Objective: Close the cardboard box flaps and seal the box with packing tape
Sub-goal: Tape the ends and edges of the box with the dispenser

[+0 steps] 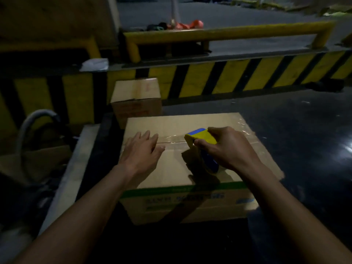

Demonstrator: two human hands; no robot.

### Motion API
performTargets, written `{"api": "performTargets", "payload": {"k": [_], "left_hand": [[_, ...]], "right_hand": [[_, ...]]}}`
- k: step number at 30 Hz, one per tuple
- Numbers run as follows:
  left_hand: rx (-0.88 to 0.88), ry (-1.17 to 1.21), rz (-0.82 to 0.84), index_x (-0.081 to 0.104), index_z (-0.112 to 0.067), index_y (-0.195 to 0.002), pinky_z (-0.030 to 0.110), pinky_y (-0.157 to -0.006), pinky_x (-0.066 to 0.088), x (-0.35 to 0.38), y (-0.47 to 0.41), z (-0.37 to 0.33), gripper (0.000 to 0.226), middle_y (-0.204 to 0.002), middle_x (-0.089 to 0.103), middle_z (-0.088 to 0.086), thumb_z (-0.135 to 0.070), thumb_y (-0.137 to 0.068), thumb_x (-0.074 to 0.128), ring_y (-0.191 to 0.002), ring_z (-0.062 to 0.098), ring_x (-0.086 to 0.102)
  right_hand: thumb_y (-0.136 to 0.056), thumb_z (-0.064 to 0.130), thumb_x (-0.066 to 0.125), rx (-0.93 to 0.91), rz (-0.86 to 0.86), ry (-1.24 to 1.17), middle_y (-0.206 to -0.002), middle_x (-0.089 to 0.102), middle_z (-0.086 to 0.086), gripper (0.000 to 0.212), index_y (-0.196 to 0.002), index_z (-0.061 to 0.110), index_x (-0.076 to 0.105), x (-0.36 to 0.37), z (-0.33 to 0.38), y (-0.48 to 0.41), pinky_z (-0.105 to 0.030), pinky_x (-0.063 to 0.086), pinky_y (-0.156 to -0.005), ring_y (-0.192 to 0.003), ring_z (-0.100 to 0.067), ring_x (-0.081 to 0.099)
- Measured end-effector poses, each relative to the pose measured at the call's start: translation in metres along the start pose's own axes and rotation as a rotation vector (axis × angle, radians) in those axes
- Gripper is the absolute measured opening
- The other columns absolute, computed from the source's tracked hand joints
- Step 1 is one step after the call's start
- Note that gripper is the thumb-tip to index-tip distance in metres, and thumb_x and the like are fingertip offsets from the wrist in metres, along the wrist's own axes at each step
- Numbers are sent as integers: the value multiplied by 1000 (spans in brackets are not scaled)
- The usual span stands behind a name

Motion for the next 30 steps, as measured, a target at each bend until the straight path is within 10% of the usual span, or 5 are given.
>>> {"api": "performTargets", "payload": {"k": [5, 30], "left_hand": [[-257, 93, 63, 12, -50, -156, 65, -116, 9, -2, 22, 8, 72, -169, -6, 1, -79, -91, 22, -153, 34, -8], [-385, 115, 249, 15, -47, -156, 66, -113, 27, -28, 22, -2, 69, -168, -10, 5, -65, -95, 43, -147, 48, 13]], "right_hand": [[-83, 66, 58, -48, 10, 55, -124, 67, -8, 74, -139, 18, 54, 11, 3, -13, -40, 55, -82, -107, -25, 63], [-87, 60, 59, -138, 95, 136, -135, 62, -5, 68, -143, 20, 51, 19, 18, -57, -32, 48, -82, -115, -24, 60]]}}
Point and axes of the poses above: each hand's wrist, its own y-axis away from the middle knuckle, its own x-axis out of the palm, z = x × y, the point moved 1 cm from there along -y, towards the middle knuckle
